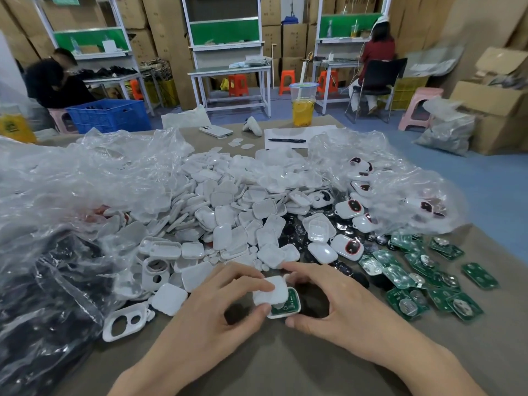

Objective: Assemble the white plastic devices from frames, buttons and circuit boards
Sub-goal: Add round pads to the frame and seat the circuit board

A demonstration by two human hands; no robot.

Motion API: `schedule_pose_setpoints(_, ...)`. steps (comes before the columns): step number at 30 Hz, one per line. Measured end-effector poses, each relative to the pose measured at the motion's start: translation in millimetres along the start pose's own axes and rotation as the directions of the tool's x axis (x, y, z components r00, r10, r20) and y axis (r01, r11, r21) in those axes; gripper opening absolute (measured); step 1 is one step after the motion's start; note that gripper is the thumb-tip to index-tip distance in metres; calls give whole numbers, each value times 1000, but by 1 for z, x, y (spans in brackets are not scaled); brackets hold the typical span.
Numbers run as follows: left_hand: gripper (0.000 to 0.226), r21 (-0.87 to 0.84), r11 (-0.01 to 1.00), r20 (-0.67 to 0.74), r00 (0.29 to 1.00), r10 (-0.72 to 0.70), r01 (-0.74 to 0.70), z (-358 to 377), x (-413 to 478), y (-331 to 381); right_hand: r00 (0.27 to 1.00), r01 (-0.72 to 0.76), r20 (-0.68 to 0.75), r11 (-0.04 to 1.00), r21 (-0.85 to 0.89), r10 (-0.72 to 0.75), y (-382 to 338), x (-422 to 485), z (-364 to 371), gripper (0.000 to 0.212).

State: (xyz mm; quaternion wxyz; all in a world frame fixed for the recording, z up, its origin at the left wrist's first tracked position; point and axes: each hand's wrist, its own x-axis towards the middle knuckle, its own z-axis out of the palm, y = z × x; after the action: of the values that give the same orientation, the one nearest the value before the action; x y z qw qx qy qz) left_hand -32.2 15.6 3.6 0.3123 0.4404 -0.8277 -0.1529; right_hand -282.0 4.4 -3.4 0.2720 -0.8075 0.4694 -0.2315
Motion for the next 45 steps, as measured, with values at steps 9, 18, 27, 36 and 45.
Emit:
schedule_pose_setpoints(9,21,89,992,106,991,79,-89,6,7,4,1000,24,9,998,-55,-24,-1,2,0,70)
schedule_pose_setpoints(18,22,102,991,126,989,74,-87,8,9,1,999,34,15,998,-53,-33,-4,4,-2,65)
schedule_pose_setpoints(27,24,-90,995,15,999,-50,51,5,6,-1,1000,28,10,998,-47,-28,0,6,0,67)
schedule_pose_setpoints(36,22,-57,979,-219,954,-204,196,-7,5,-16,995,103,9,991,-82,-103,1,6,1,30)
schedule_pose_setpoints(45,22,-67,980,-160,968,-194,185,-5,4,-12,993,115,5,990,-78,-115,2,6,1,29)
